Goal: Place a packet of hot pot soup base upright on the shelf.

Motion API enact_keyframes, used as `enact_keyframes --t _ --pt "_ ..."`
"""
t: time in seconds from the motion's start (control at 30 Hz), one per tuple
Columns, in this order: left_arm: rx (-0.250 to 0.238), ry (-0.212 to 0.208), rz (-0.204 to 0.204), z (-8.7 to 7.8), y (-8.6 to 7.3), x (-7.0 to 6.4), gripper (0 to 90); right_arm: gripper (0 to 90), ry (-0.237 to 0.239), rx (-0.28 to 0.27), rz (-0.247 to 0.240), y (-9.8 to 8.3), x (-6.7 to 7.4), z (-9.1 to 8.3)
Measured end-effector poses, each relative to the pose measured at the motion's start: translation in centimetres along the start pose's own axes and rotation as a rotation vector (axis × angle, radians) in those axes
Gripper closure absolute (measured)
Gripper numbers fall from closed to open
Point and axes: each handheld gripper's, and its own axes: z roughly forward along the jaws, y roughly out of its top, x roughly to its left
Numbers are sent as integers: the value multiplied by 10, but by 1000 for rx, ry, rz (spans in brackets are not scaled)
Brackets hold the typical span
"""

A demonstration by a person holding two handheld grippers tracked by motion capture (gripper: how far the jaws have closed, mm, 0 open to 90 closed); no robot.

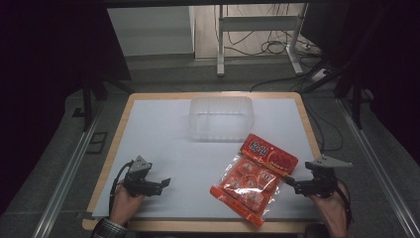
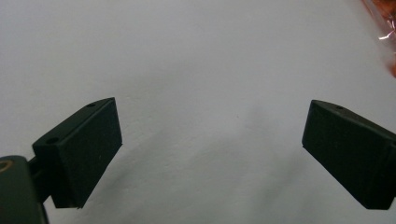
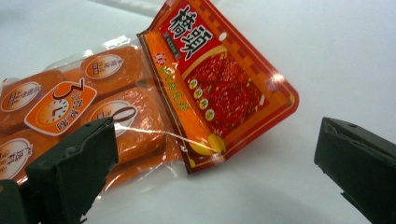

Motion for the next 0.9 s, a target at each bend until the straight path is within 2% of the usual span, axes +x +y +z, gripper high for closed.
enact_keyframes --t 0.27,0.43,0.57,0.67,0.77,0.83,0.9 --pt "-19 -17 -8 0 0 1 46 3 1 -16 -16 8 0 4" --pt "-17 -27 -5 2 0 0 37 3 2 -6 1 11 -1 8" --pt "-4 -19 29 4 0 -1 29 3 -13 11 23 14 -3 13" --pt "2 -17 36 5 0 -2 27 3 -2 19 39 17 -5 15" --pt "7 -19 39 5 0 -2 27 9 -4 40 27 20 -8 18" --pt "8 -19 40 6 0 -2 26 13 -2 51 35 21 -9 18" --pt "16 -19 45 7 0 -2 26 38 20 54 58 26 -14 19"
